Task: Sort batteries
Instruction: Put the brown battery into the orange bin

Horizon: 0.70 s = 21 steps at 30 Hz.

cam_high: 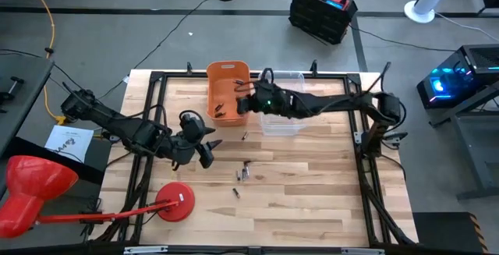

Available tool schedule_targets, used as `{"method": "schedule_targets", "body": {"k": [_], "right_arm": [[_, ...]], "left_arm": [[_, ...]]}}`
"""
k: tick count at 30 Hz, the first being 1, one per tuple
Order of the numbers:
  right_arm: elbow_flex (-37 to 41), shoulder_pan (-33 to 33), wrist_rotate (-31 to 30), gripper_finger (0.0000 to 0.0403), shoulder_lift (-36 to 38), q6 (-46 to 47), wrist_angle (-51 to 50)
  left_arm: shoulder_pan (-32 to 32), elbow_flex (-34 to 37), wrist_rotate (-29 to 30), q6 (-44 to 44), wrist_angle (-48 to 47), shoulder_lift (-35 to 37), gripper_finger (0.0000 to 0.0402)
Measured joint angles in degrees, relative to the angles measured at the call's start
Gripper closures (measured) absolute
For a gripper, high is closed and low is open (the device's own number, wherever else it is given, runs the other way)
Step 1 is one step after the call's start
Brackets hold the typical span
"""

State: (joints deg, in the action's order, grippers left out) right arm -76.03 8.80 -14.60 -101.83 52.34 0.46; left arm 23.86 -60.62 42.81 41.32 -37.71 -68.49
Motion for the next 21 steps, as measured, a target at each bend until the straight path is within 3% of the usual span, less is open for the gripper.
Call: {"method": "schedule_targets", "body": {"k": [11, 13, 18, 21], "right_arm": [[0.02, 0.85, 7.67, 0.0246, 0.79, -7.81, 0.6], [0.02, 0.65, 12.17, 0.0238, 1.92, -10.4, 0.76], [-0.11, -3.04, 29.85, 0.0234, 3.74, -17.01, -1.89], [-0.07, -7.95, 31.44, 0.0234, 3.61, -22.82, -9.73]], "left_arm": [[-0.18, 0.0, -0.33, 0.02, 1.41, 0.0, 0.0192], [-0.29, 0.0, -0.3, 0.01, 1.39, 0.0, 0.0192], [-1.03, 0.0, -0.29, -0.5, 1.38, 0.0, 0.0192], [-1.58, 0.0, -0.29, -0.57, 1.37, 0.0, 0.0192]]}}
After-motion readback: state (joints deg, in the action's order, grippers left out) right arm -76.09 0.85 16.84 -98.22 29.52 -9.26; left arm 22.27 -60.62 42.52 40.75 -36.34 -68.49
